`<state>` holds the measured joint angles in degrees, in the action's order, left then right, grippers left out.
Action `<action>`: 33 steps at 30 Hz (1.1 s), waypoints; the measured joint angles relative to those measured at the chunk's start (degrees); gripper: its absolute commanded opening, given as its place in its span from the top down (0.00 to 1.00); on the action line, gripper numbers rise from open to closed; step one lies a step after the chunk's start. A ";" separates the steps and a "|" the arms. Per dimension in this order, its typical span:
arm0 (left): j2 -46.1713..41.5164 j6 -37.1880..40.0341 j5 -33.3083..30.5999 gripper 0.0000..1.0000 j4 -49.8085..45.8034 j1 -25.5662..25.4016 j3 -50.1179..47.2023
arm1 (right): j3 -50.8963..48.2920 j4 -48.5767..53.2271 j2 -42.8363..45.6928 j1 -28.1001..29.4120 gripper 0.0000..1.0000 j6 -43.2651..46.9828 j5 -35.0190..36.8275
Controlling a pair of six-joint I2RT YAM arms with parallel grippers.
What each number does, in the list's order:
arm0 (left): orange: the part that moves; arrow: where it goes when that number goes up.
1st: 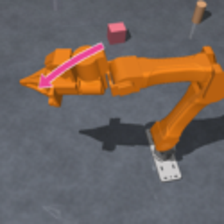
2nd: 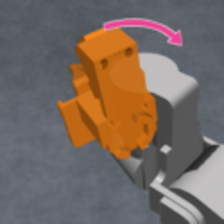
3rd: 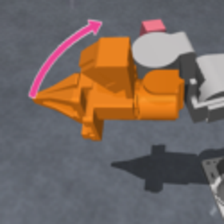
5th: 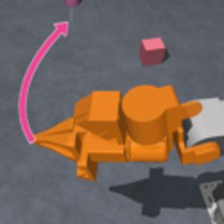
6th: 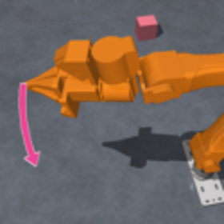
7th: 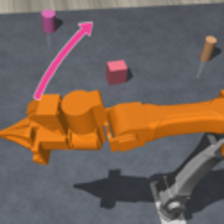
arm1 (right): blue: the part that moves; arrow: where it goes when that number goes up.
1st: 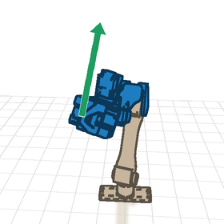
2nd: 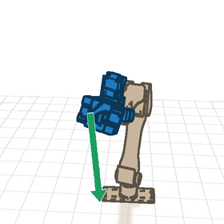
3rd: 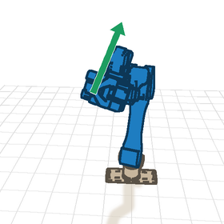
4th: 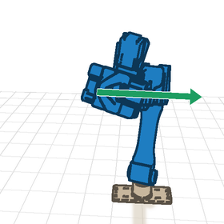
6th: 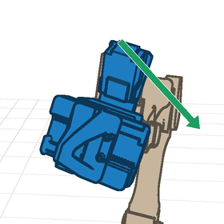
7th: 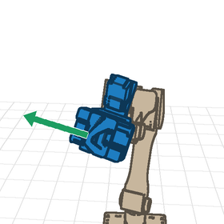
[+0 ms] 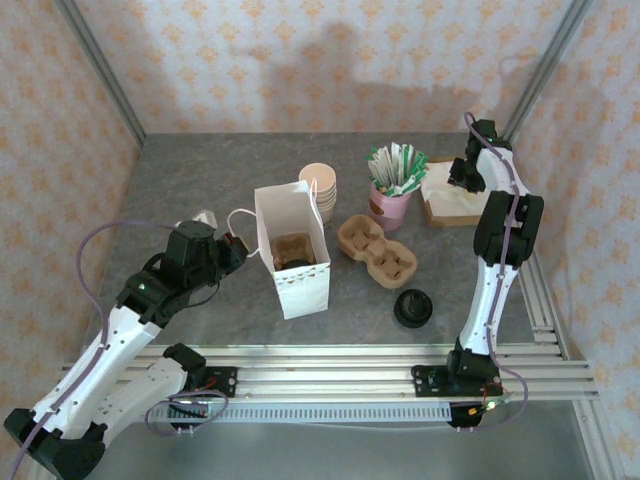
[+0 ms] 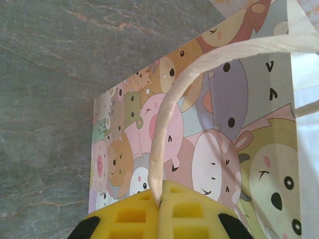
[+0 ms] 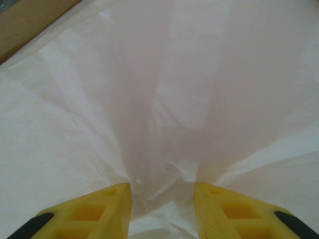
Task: Pack the takeout coffee
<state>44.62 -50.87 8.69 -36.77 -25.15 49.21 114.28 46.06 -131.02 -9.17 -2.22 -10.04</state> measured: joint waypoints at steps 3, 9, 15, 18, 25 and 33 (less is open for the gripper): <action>0.74 0.00 0.02 1.00 0.17 0.00 0.00 | 0.11 0.04 0.00 0.00 0.65 0.00 0.44; 1.92 -0.02 0.02 1.00 0.17 0.00 0.00 | 0.11 0.04 0.00 0.00 0.70 0.00 0.61; 1.95 0.00 0.04 1.00 0.17 0.00 0.00 | 0.11 0.00 -0.09 0.00 0.77 0.02 0.57; 1.95 0.00 0.07 1.00 0.17 0.00 0.00 | 0.11 0.02 -0.31 0.00 0.77 -0.02 0.42; 1.95 0.00 0.07 1.00 0.17 0.00 0.00 | 0.11 0.02 -1.05 0.00 0.80 0.02 0.39; 1.95 0.00 0.07 1.00 0.17 0.00 0.00 | 0.11 0.02 -1.05 0.00 1.00 0.63 -0.07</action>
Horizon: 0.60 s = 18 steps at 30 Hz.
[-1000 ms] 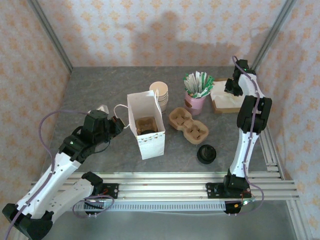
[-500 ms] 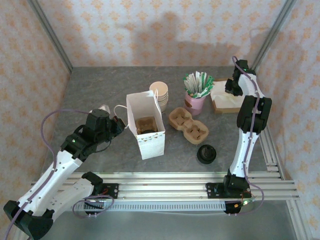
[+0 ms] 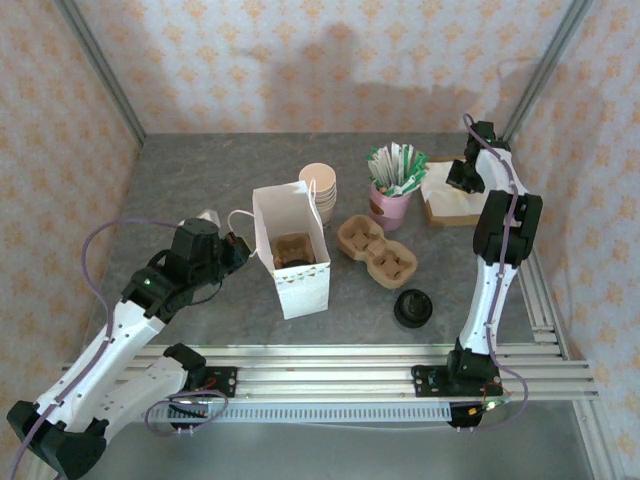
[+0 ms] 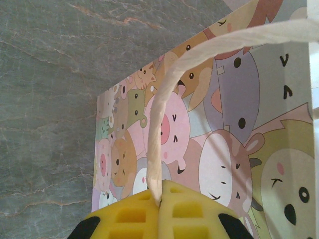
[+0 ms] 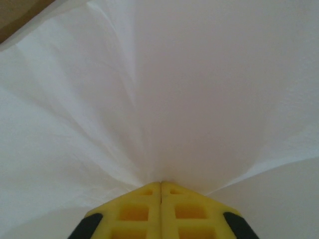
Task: Pack the takeout coffee
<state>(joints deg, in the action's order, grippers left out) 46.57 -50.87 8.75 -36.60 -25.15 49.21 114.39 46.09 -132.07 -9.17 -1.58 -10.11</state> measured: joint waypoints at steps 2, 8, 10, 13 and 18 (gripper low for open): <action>0.00 0.00 0.00 1.00 0.00 0.00 0.00 | 0.00 0.00 0.00 0.00 1.00 -0.13 0.02; 0.00 0.00 0.00 1.00 0.00 0.00 0.00 | -0.02 0.02 0.44 0.00 1.00 -0.24 -0.07; 0.00 0.00 0.00 1.00 0.00 0.00 0.00 | -0.46 -0.09 2.08 0.00 1.00 -0.48 -0.59; 0.00 0.00 0.00 1.00 0.00 0.00 0.00 | -2.58 -0.94 7.23 0.00 1.00 -1.57 -1.97; 0.00 0.02 0.00 1.00 0.00 0.00 0.00 | -6.43 -4.39 19.08 0.00 1.00 -3.80 -3.74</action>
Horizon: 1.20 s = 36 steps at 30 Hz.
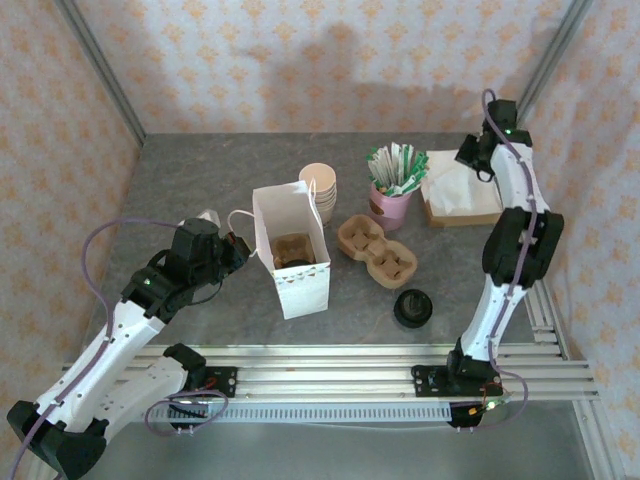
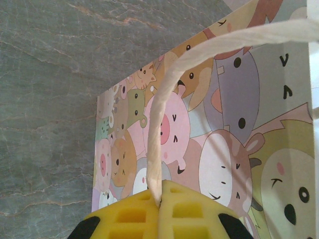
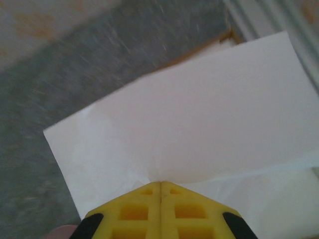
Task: Pack the takeout coffee
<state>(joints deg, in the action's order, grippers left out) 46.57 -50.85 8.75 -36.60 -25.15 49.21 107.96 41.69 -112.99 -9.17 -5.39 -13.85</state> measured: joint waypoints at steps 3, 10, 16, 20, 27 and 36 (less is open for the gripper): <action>0.00 -0.02 0.00 1.00 0.00 0.00 0.02 | -1.97 -2.05 6.21 0.00 1.00 -1.25 -0.81; 0.11 0.02 0.02 1.00 0.17 0.00 0.26 | -6.95 -5.35 15.87 0.00 1.00 -2.97 -1.42; 0.11 0.02 0.22 1.00 0.26 0.00 0.28 | -9.16 -6.08 17.53 0.00 1.00 -3.02 -1.57; 0.11 0.26 0.22 1.00 0.26 0.00 0.83 | -9.92 -6.43 16.61 0.00 1.00 -3.19 -1.70; 0.11 0.42 0.22 1.00 0.35 0.00 1.01 | -9.94 -6.73 7.63 0.00 0.97 -3.48 -3.91; 1.14 0.44 0.20 1.00 0.35 0.00 1.68 | -9.70 -7.06 -3.43 0.00 0.47 -4.17 -5.68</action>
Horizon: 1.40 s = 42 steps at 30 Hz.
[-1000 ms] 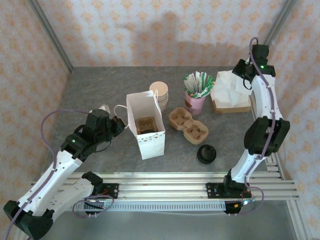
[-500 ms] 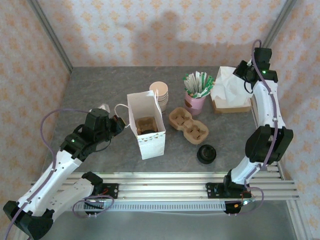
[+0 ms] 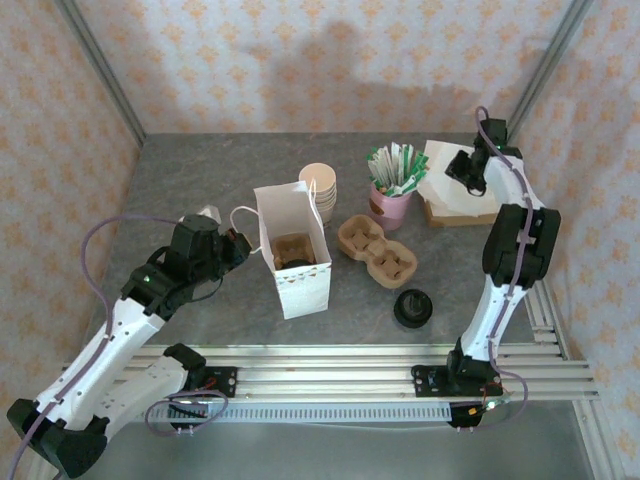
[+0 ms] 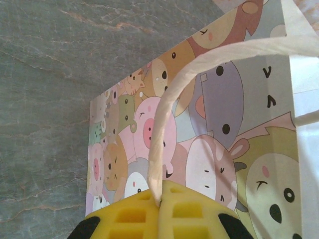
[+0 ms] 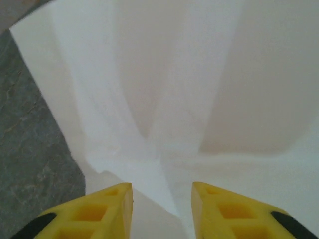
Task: Pack the takeout coffee
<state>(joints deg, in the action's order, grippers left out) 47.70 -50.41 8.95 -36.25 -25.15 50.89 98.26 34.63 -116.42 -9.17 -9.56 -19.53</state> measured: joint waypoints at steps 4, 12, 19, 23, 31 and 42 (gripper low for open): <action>0.35 0.00 0.00 1.00 -0.02 0.00 0.07 | 0.37 -0.39 -2.34 0.00 0.35 0.66 0.22; 0.55 0.00 -0.02 1.00 -0.09 0.00 0.09 | 6.40 -0.39 -6.64 1.05 0.23 4.33 6.47; 0.96 0.00 -0.04 1.00 -0.39 0.00 0.76 | 9.46 -0.42 -10.67 3.04 0.29 7.34 11.50; 0.96 0.02 -0.11 1.00 -0.42 0.00 0.81 | 11.52 -0.04 -13.94 2.97 0.36 8.22 12.28; 0.96 0.02 -0.24 1.00 -0.42 0.00 0.83 | 13.46 0.37 -15.74 2.75 0.70 8.00 12.26; 0.94 0.02 -0.24 1.00 -0.42 0.00 0.83 | 11.37 -3.06 -15.45 2.49 1.00 7.72 11.82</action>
<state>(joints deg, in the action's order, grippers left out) 48.64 -50.39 8.71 -36.67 -25.15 51.72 109.62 31.57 -131.87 -6.68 -1.85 -7.70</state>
